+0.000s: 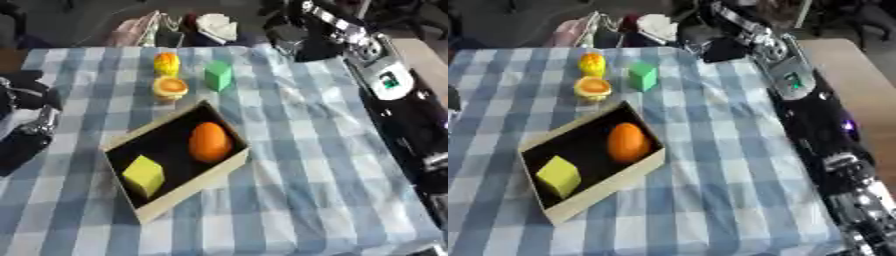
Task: Pick up objects on the table and place them in the box.
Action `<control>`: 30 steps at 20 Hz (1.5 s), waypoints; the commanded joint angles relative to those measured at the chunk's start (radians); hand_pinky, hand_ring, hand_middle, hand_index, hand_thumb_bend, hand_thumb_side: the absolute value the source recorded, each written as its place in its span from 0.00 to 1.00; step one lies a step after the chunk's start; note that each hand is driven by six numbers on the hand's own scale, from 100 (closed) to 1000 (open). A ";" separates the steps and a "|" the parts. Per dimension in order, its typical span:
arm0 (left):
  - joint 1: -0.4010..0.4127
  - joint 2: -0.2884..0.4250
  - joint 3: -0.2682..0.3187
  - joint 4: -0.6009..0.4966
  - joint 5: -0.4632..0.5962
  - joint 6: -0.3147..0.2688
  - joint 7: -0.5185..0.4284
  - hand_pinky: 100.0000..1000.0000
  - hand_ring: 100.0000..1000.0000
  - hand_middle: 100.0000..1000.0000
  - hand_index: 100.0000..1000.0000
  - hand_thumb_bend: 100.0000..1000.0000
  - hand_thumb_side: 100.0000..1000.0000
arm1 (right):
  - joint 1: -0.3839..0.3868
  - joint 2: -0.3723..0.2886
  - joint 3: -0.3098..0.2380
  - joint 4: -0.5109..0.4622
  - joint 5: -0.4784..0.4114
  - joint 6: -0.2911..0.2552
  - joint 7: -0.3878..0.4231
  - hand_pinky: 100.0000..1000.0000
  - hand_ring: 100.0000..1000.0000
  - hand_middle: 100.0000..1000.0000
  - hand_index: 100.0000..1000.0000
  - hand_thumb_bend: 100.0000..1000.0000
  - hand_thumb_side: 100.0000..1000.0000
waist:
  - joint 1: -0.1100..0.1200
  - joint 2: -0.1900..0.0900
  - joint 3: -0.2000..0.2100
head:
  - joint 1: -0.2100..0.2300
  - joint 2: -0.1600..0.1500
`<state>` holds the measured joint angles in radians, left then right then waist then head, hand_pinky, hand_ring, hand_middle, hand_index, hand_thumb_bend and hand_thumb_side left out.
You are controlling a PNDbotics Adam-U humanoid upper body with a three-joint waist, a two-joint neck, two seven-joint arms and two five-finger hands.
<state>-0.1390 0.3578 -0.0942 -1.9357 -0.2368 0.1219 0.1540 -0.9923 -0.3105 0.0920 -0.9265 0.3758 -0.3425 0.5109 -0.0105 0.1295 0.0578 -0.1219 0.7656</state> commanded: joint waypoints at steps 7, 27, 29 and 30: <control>0.006 -0.093 -0.010 -0.006 -0.007 -0.093 -0.021 0.63 0.53 0.56 0.77 0.12 0.46 | -0.117 0.119 -0.082 0.237 0.522 -0.028 -0.102 0.89 0.83 0.90 0.95 0.00 0.12 | 0.000 0.012 0.045 | -0.049 0.004; -0.015 -0.150 -0.053 0.022 -0.018 -0.126 -0.079 0.63 0.53 0.56 0.77 0.12 0.49 | -0.133 0.158 -0.230 0.363 0.855 0.284 -0.398 0.92 0.90 0.91 0.95 0.00 0.37 | -0.003 0.029 0.136 | -0.111 0.004; -0.015 -0.151 -0.055 0.022 -0.019 -0.124 -0.082 0.63 0.53 0.56 0.77 0.12 0.49 | -0.132 0.154 -0.233 0.374 0.847 0.300 -0.383 0.92 0.91 0.92 0.95 0.00 0.47 | -0.003 0.030 0.138 | -0.112 0.004; -0.014 -0.152 -0.055 0.022 -0.019 -0.124 -0.084 0.63 0.53 0.56 0.77 0.12 0.49 | -0.131 0.153 -0.233 0.378 0.846 0.307 -0.377 0.92 0.91 0.92 0.95 0.00 0.52 | -0.002 0.030 0.139 | -0.114 0.004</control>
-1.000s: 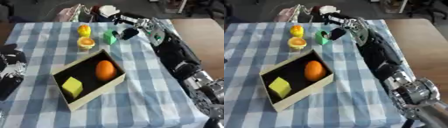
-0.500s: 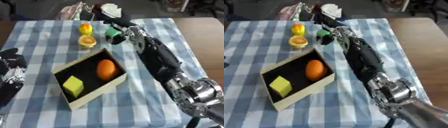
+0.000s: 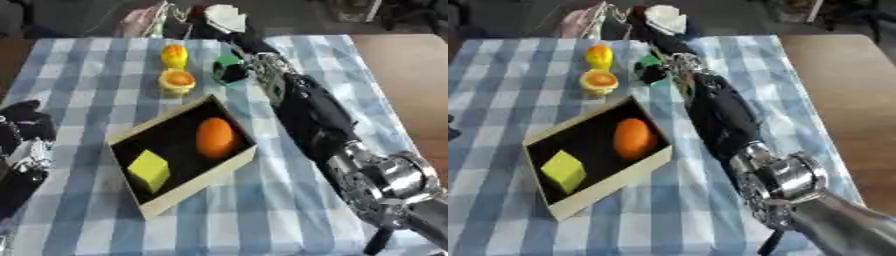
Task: Pick up objects on the table and place them in the box.
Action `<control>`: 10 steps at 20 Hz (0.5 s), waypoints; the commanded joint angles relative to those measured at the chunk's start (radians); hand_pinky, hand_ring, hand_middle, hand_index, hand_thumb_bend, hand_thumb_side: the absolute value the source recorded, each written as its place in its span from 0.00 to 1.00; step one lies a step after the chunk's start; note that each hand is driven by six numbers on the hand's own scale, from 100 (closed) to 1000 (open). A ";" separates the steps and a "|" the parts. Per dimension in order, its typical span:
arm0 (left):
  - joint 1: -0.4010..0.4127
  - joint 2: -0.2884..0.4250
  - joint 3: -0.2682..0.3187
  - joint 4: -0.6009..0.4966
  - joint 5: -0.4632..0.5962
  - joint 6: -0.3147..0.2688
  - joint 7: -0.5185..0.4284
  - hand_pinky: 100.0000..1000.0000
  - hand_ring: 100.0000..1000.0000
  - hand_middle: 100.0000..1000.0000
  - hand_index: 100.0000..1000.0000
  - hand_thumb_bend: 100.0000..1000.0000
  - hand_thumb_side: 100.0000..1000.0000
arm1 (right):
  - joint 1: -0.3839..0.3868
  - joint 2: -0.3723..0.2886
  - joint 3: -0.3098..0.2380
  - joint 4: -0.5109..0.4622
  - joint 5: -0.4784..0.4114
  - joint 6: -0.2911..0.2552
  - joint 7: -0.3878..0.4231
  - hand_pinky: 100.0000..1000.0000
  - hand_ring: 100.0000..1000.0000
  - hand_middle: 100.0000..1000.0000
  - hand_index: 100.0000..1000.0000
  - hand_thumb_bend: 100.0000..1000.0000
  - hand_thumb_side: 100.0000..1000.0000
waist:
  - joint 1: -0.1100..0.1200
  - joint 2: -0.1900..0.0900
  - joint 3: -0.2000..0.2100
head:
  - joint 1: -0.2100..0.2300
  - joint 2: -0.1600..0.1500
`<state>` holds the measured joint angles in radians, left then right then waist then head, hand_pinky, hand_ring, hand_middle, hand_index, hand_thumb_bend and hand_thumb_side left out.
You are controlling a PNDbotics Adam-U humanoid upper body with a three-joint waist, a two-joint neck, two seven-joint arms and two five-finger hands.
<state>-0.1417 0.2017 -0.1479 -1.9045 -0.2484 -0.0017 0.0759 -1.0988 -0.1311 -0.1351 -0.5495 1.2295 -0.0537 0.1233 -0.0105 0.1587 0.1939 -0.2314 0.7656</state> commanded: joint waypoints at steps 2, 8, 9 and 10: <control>-0.012 0.004 -0.002 -0.009 -0.008 0.001 -0.008 0.63 0.53 0.56 0.77 0.12 0.49 | -0.023 -0.027 -0.006 0.005 -0.003 0.033 0.013 0.92 0.91 0.93 0.95 0.00 0.53 | -0.001 0.002 0.005 | -0.008 0.004; -0.012 0.001 -0.004 -0.011 -0.010 0.002 -0.013 0.64 0.53 0.56 0.78 0.12 0.49 | -0.015 -0.022 -0.003 0.021 0.032 0.058 0.010 0.91 0.91 0.93 0.96 0.00 0.58 | 0.003 0.004 0.008 | -0.016 0.004; -0.012 0.001 -0.004 -0.011 -0.011 0.002 -0.014 0.64 0.53 0.56 0.78 0.12 0.49 | -0.014 -0.021 -0.002 0.024 0.040 0.060 0.012 0.91 0.91 0.92 0.96 0.00 0.58 | 0.003 0.004 0.009 | -0.017 0.004; -0.012 0.000 -0.004 -0.011 -0.011 0.003 -0.014 0.64 0.53 0.56 0.78 0.12 0.50 | -0.012 -0.020 0.000 0.027 0.049 0.060 0.016 0.91 0.91 0.92 0.96 0.00 0.59 | 0.004 0.004 0.009 | -0.017 0.004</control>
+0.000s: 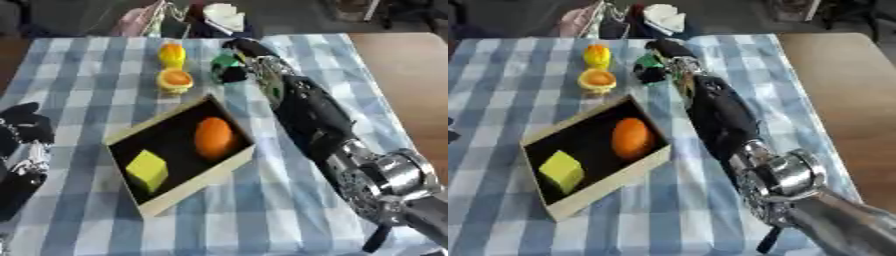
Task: Pick up objects on the table and place them in the box.
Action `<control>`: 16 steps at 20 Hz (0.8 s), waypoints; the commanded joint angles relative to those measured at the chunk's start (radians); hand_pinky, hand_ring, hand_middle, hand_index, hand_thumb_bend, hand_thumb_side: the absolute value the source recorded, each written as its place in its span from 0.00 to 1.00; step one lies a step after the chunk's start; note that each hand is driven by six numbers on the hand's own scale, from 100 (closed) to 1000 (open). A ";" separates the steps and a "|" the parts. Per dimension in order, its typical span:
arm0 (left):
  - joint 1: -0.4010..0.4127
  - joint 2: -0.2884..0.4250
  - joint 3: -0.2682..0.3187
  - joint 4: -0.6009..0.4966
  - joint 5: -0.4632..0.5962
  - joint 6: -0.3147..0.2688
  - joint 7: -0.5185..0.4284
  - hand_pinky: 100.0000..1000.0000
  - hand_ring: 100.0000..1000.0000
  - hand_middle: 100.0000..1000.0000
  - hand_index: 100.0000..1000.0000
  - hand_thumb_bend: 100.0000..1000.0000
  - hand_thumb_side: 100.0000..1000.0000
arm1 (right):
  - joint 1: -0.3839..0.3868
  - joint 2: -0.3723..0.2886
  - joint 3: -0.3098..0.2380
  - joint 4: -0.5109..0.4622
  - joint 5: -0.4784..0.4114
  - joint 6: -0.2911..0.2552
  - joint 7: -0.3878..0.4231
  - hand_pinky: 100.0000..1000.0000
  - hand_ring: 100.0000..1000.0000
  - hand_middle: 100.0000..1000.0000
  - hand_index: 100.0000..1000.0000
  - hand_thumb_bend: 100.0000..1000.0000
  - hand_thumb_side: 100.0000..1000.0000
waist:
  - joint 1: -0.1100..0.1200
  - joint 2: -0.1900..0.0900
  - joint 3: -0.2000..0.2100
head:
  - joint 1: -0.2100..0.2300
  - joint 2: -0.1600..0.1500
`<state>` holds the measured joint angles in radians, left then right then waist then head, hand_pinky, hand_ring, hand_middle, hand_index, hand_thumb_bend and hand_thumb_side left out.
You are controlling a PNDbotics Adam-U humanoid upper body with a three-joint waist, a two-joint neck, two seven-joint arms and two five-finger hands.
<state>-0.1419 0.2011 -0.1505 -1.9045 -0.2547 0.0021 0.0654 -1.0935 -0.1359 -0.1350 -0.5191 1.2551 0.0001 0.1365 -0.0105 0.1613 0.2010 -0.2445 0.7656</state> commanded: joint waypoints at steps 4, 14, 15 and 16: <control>-0.012 -0.001 -0.003 -0.010 -0.007 0.000 -0.006 0.64 0.53 0.56 0.78 0.12 0.50 | -0.012 -0.013 0.001 0.007 0.055 0.004 0.016 0.89 0.89 0.89 0.96 0.00 0.53 | 0.003 0.003 0.003 | -0.006 0.004; -0.012 -0.005 -0.004 -0.008 -0.008 0.003 -0.008 0.64 0.53 0.56 0.78 0.12 0.50 | 0.002 -0.002 -0.010 -0.024 0.100 0.036 -0.130 0.81 0.74 0.59 0.83 0.00 0.03 | 0.003 0.003 0.007 | -0.012 0.004; -0.012 -0.006 -0.004 -0.007 -0.008 0.003 -0.008 0.64 0.53 0.56 0.78 0.12 0.50 | 0.004 0.000 -0.011 -0.027 0.102 0.039 -0.155 0.80 0.73 0.57 0.82 0.00 0.03 | 0.002 0.003 0.007 | -0.012 0.004; -0.011 -0.006 -0.004 -0.007 -0.008 0.003 -0.008 0.64 0.53 0.56 0.78 0.11 0.51 | 0.005 0.000 -0.011 -0.031 0.102 0.039 -0.180 0.79 0.71 0.53 0.77 0.00 0.02 | 0.002 0.003 0.007 | -0.012 0.004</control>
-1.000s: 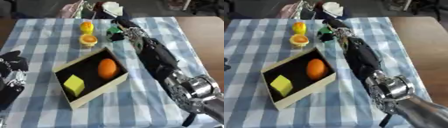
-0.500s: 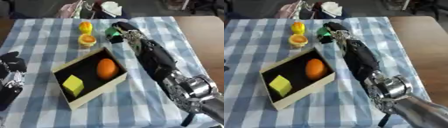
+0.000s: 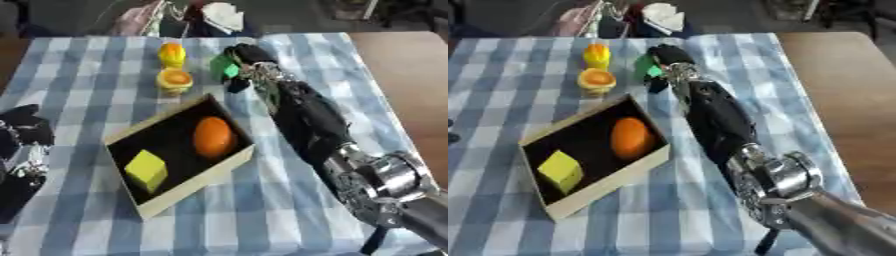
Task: Pick up objects on the table and place them in the box.
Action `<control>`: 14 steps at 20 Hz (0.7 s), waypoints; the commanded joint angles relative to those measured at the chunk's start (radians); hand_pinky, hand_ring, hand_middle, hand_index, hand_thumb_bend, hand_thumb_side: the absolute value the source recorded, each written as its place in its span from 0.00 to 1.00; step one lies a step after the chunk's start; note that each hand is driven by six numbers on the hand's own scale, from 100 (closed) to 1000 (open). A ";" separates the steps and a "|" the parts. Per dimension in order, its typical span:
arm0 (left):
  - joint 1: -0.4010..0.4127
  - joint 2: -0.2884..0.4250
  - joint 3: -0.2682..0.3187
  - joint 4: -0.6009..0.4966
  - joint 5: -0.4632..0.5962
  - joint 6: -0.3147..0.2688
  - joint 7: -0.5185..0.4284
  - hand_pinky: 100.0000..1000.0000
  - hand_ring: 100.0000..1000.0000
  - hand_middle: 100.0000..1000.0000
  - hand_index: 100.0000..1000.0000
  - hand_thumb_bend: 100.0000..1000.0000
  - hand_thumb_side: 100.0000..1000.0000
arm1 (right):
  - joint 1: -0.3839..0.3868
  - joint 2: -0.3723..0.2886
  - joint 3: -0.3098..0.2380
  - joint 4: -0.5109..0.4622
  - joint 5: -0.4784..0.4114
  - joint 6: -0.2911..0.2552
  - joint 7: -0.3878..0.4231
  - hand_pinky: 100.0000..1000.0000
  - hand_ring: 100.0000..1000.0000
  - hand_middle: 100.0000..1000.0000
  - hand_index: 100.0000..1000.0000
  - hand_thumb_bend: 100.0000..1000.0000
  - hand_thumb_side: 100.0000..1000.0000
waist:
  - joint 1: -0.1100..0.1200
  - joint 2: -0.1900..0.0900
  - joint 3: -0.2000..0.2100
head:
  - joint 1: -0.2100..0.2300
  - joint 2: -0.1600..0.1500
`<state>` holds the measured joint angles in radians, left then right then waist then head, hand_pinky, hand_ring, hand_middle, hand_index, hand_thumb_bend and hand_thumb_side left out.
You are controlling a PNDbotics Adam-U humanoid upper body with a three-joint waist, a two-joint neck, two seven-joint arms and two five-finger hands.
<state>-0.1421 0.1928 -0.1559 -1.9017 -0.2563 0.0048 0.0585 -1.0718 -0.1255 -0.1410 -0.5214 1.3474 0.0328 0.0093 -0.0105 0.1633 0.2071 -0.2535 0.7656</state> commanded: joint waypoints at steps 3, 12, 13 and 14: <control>-0.011 0.002 0.005 -0.009 -0.006 0.002 0.001 0.64 0.53 0.56 0.78 0.11 0.51 | -0.017 -0.012 -0.002 -0.043 -0.008 -0.010 -0.115 0.79 0.70 0.52 0.73 0.00 0.01 | 0.001 0.000 0.000 | -0.002 0.004; -0.004 0.000 0.019 0.004 -0.010 0.003 0.005 0.64 0.53 0.56 0.78 0.11 0.53 | -0.040 -0.072 0.074 -0.167 -0.173 -0.210 -0.045 0.81 0.71 0.53 0.72 0.00 0.00 | -0.007 -0.003 -0.033 | 0.014 0.004; -0.002 0.000 0.021 0.006 -0.012 0.004 0.005 0.64 0.53 0.56 0.78 0.11 0.53 | -0.038 -0.085 0.092 -0.191 -0.211 -0.246 -0.023 0.81 0.71 0.53 0.72 0.00 0.00 | -0.008 -0.003 -0.040 | 0.019 0.004; -0.001 0.001 0.023 0.007 -0.014 0.005 0.005 0.64 0.53 0.56 0.78 0.11 0.53 | -0.033 -0.097 0.109 -0.214 -0.252 -0.277 0.000 0.81 0.71 0.54 0.73 0.00 0.01 | -0.009 -0.003 -0.046 | 0.023 0.004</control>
<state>-0.1385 0.1892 -0.1430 -1.8861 -0.2647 0.0082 0.0619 -1.0821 -0.1865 -0.0491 -0.6889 1.1369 -0.2084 -0.0103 -0.0105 0.1633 0.1574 -0.2363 0.7656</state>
